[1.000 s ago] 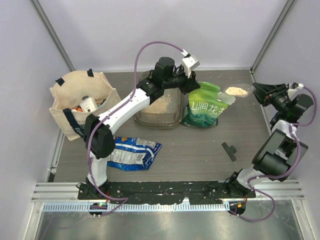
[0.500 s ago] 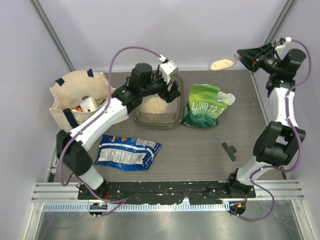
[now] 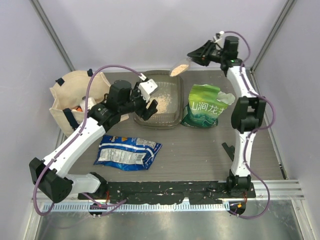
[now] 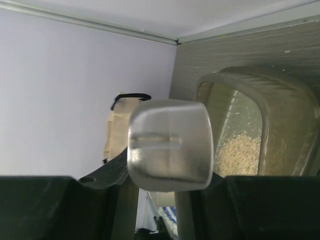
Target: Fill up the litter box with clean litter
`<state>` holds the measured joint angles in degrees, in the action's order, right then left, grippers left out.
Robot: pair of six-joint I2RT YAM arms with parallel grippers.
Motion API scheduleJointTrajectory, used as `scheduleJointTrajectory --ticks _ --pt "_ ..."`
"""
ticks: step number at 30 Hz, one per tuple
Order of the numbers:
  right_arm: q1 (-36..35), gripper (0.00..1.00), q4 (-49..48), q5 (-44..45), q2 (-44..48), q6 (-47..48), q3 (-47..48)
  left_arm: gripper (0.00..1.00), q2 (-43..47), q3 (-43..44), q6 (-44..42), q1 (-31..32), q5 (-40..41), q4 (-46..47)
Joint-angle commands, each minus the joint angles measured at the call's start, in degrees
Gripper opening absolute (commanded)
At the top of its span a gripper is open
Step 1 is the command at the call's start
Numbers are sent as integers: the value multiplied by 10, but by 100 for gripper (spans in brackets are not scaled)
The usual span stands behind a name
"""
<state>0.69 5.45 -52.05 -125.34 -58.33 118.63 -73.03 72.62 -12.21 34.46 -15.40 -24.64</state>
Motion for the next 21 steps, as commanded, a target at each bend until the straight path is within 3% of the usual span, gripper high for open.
scheduleJointTrajectory --ticks 1,5,21 --pt "-46 1 94 60 -70 138 139 72 25 -10 -4 -3 12 -15" --pt "-74 1 157 111 -131 223 252 72 36 -17 -2 -8 12 -13" --pt "-153 1 107 352 -149 329 274 72 66 -49 10 -29 0 20"
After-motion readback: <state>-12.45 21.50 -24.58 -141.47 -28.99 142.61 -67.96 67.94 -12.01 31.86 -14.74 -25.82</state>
